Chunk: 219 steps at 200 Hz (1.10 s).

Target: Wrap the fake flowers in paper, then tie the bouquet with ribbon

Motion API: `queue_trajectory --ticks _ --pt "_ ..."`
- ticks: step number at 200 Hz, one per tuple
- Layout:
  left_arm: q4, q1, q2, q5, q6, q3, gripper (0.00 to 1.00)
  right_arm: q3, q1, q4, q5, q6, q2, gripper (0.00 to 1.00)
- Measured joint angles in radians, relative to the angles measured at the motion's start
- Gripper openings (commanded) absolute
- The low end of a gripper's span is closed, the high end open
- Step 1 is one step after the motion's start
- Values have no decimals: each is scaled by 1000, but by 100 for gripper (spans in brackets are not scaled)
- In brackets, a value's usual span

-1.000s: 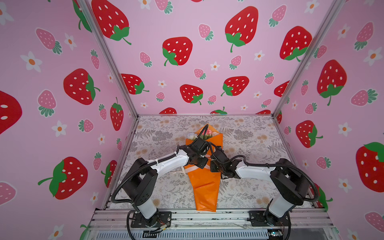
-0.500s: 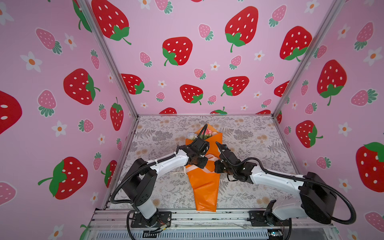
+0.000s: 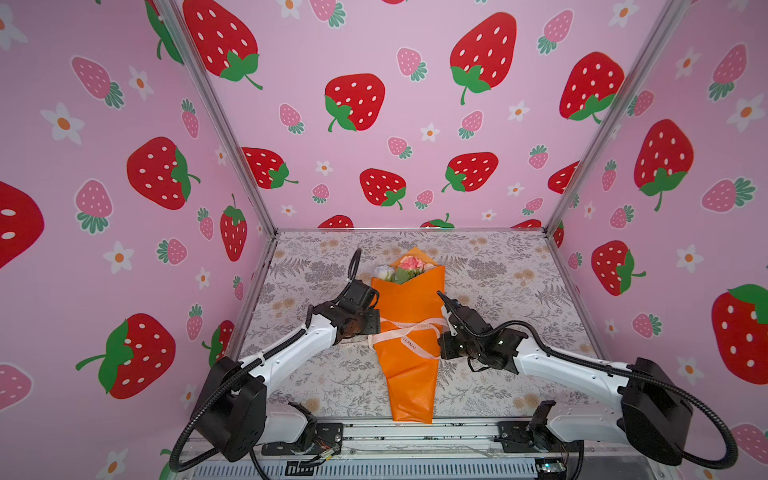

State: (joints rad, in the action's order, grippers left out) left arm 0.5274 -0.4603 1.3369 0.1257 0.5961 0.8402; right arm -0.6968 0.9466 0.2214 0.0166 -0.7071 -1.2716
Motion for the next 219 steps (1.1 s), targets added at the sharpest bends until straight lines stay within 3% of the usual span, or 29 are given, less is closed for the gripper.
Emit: queue_trajectory --ticks 14,53,82,111,137,170,219 --pt "24 65 -11 20 62 -48 72 -3 0 6 -6 7 -3 0" --pt "47 136 -24 19 161 -100 69 -23 -2 11 -16 24 -12 0" --pt "36 154 26 11 192 -100 68 -35 -3 11 -18 26 -16 0" --pt "25 155 119 -8 209 -100 60 -38 -3 12 -21 27 -19 0" --pt "6 155 151 -10 217 -94 43 -38 -3 12 -22 27 -21 0" --pt "-20 157 162 -7 218 -90 0 -43 -9 44 -2 34 -21 0" --pt "-25 164 130 -29 185 -89 0 -59 -89 222 142 63 73 0"
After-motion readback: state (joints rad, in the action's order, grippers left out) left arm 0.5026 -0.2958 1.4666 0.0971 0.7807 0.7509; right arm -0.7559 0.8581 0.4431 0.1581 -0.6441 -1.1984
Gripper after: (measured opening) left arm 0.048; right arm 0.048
